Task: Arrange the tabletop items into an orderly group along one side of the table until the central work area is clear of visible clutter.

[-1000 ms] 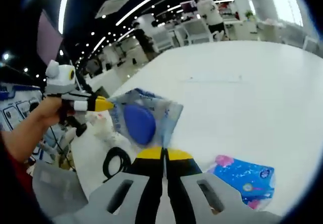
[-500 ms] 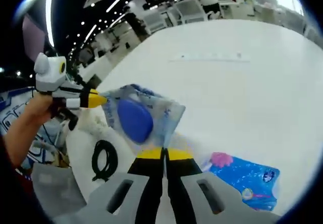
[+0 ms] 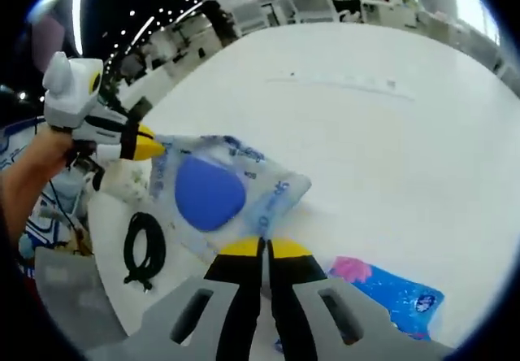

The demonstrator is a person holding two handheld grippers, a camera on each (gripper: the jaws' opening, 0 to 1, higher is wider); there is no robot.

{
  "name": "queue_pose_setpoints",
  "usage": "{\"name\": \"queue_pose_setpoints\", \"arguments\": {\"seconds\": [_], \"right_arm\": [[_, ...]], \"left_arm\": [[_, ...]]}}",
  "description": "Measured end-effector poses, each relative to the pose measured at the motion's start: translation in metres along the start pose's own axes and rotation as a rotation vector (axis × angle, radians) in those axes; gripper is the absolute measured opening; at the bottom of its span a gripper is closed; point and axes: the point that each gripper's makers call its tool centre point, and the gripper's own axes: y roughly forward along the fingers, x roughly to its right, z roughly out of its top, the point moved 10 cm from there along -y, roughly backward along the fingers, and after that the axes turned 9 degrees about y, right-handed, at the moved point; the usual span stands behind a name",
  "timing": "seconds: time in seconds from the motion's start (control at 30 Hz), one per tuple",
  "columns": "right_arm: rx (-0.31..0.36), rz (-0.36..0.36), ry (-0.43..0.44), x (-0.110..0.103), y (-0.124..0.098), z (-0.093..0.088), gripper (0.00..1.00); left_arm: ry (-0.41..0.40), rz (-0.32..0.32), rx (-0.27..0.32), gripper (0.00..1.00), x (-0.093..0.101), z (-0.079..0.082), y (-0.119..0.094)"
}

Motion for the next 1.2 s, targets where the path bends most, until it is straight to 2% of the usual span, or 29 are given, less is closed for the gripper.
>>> {"name": "queue_pose_setpoints", "arguments": {"seconds": [0.3, 0.57, 0.93, 1.2], "right_arm": [[-0.047, -0.025, -0.064, -0.004, 0.003, -0.005, 0.03], [-0.092, -0.019, -0.086, -0.008, -0.001, -0.011, 0.02], [-0.168, 0.010, -0.089, -0.014, -0.004, -0.022, 0.02], [-0.181, 0.016, -0.090, -0.015, -0.004, -0.023, 0.03]], "left_arm": [[0.068, -0.007, -0.061, 0.01, 0.006, -0.006, 0.005], [0.096, -0.035, -0.118, 0.01, 0.014, -0.012, 0.004], [0.130, -0.071, -0.188, 0.00, 0.022, -0.019, 0.002], [0.154, -0.069, -0.213, 0.01, 0.024, -0.020, 0.003]]}}
